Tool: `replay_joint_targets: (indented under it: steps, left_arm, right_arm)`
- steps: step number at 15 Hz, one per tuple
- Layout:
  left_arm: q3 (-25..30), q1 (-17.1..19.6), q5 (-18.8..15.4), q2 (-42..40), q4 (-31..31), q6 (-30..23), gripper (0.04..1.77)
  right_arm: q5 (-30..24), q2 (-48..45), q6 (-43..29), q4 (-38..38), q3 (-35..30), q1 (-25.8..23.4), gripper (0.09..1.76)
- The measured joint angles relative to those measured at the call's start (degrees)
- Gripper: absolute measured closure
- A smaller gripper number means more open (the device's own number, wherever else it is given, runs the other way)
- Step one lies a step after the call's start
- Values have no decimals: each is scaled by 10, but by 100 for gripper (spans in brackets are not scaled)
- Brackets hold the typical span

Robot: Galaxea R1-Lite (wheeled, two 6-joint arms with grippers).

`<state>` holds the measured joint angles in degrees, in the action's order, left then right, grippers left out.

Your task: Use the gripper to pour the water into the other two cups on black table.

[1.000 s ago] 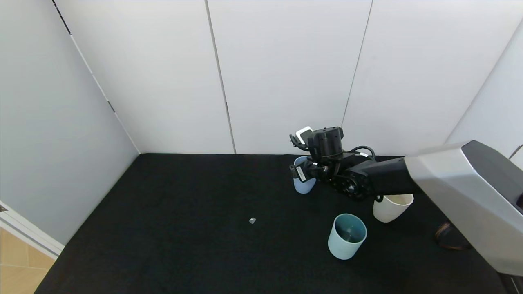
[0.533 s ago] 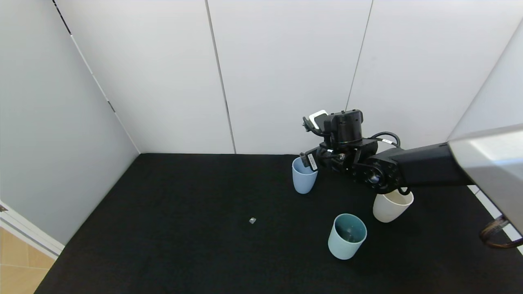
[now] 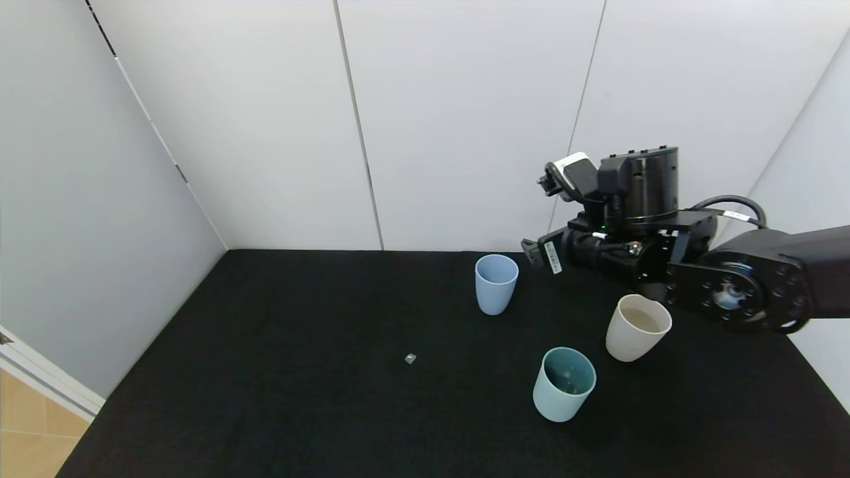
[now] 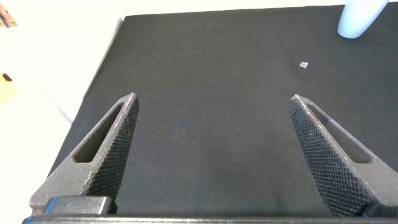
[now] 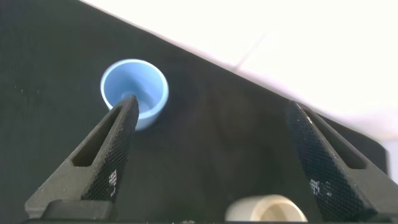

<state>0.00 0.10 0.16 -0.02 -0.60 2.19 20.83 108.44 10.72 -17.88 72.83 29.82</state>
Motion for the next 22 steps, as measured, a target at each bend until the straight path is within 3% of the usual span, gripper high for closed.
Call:
replay_joint_targets:
  steps: [8, 16, 19, 22]
  left_arm:
    - [0, 0, 0, 0, 0, 0, 9]
    - [0, 0, 0, 0, 0, 0, 9]
    - [0, 0, 0, 0, 0, 0, 9]
    - [0, 0, 0, 0, 0, 0, 9]
  right_arm:
    - [2, -167, -36, -5, -162, 2, 15]
    - [23, -310, -71, -62, -348, 13, 15]
    - [-3, -371, -82, -62, -400, -14, 15]
    - [-47, -452, -82, -60, -454, -74, 15]
